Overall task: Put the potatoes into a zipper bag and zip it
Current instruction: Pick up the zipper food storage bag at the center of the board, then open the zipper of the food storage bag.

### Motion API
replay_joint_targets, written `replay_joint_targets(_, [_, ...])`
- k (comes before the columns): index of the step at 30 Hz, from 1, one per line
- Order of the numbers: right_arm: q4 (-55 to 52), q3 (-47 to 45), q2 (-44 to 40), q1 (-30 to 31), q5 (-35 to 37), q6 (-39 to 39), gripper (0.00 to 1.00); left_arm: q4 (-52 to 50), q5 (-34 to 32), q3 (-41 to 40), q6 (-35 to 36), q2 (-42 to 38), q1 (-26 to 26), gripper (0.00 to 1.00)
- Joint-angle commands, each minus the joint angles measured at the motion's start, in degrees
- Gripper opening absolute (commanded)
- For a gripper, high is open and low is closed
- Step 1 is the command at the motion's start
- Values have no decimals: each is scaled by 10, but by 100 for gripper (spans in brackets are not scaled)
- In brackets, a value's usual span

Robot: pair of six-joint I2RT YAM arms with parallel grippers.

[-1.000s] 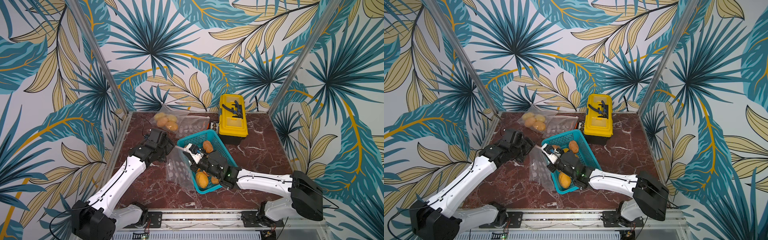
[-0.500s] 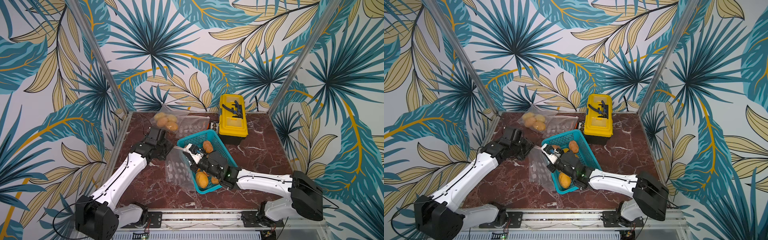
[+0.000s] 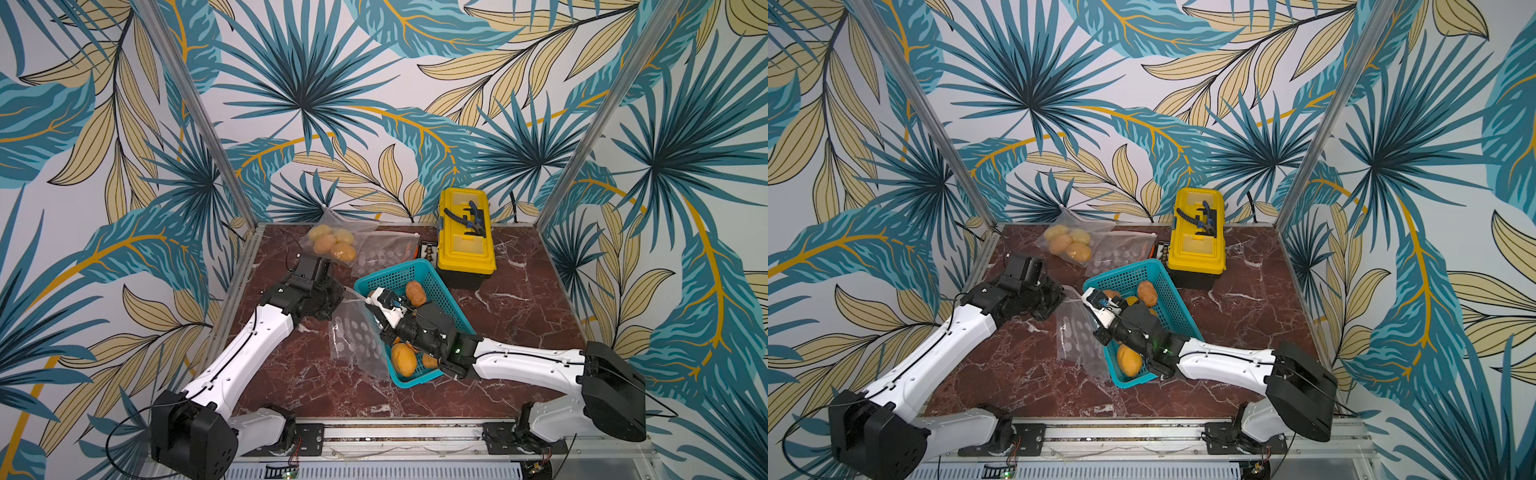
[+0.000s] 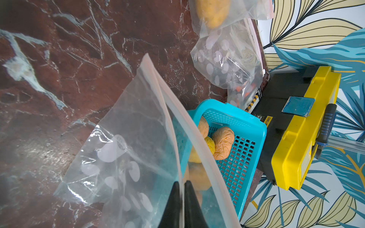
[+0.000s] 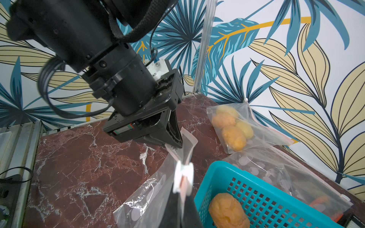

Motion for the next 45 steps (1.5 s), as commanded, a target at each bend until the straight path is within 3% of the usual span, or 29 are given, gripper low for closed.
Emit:
replay_joint_targets(1, [-6,-1,-2,3,3,9,14,0,-1,26,19,4,3,1])
replay_joint_targets(3, [-10,-3,-6,3,7,12,34,0,-7,31,29,1,4,0])
replay_joint_targets(6, [-15,-10,-19,3,17,16,54,0,-26,32,47,-12,5,0])
replay_joint_targets(10, [-26,-27,-55,2,21,31,67,0,-58,31,103,-33,5,0])
replay_joint_targets(15, [-56,-46,-111,1,36,73,77,0,-43,40,233,-24,2,0])
replay_joint_targets(22, [-195,18,-124,1,60,176,73,14,-78,0,307,-32,-53,0])
replay_joint_targets(30, [-339,178,8,-5,47,245,71,97,-29,-61,340,-68,-89,0])
replay_joint_targets(36, [-364,219,55,-19,22,278,68,100,-43,-71,337,-71,-91,0])
replay_joint_targets(45, [-355,232,93,-61,-70,321,60,157,-23,-118,340,-108,-92,0])
